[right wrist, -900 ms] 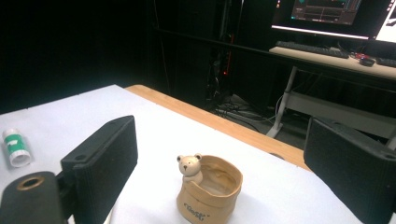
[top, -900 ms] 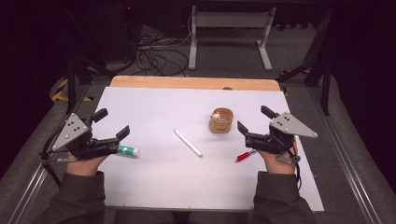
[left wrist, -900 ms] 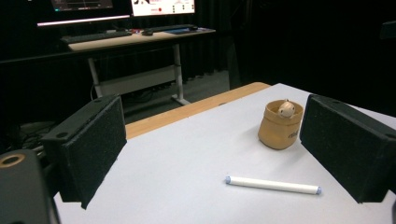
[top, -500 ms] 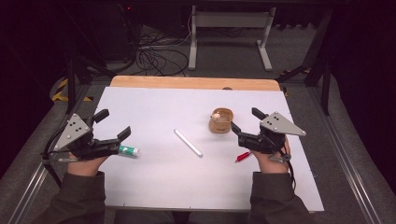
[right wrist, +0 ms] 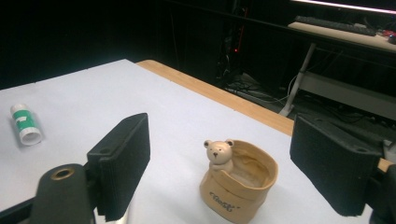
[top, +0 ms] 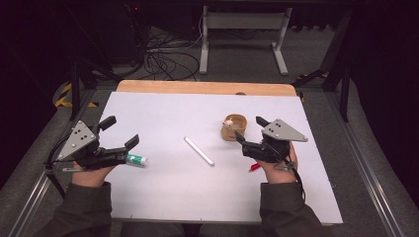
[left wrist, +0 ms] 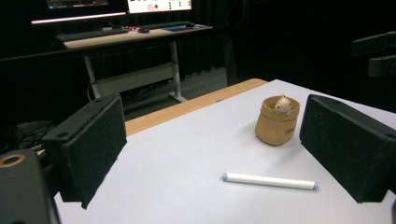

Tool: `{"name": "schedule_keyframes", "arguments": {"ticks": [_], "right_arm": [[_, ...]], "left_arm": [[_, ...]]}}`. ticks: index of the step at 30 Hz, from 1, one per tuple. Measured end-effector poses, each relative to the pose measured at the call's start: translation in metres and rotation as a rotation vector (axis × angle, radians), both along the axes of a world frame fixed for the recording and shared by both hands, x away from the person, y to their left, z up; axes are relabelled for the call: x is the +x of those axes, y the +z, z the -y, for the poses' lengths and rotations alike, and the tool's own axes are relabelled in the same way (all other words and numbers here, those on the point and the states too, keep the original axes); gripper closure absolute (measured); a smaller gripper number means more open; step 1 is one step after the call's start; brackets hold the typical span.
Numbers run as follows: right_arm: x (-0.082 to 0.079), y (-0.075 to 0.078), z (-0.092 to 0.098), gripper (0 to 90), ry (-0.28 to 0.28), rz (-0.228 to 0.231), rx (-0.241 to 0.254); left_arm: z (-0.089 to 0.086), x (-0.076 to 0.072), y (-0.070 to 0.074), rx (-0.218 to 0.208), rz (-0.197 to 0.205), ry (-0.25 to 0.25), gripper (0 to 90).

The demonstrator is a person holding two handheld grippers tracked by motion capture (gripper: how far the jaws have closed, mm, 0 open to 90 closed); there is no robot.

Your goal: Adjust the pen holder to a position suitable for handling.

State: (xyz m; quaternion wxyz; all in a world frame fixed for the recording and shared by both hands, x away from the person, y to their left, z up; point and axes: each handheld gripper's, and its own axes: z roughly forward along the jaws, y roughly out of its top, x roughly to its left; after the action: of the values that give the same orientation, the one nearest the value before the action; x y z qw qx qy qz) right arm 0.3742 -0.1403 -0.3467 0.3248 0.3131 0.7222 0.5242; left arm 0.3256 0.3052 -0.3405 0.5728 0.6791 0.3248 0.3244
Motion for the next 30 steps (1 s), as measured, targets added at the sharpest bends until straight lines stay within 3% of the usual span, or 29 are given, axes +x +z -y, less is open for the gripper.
{"name": "schedule_keyframes", "arguments": {"ticks": [8, 20, 30], "right_arm": [[0.003, -0.006, -0.016, 23.1, 0.014, -0.017, -0.024], [0.008, -0.015, -0.025, 26.8, 0.008, -0.031, -0.027], [0.013, -0.030, -0.047, 36.8, 0.070, -0.107, -0.082]], "left_arm": [[0.000, 0.000, 0.000, -0.004, -0.003, -0.005, 8.3], [0.001, 0.001, -0.002, -0.003, -0.007, -0.009, 8.4], [0.000, 0.000, -0.002, -0.004, -0.006, -0.009, 8.6]]}}
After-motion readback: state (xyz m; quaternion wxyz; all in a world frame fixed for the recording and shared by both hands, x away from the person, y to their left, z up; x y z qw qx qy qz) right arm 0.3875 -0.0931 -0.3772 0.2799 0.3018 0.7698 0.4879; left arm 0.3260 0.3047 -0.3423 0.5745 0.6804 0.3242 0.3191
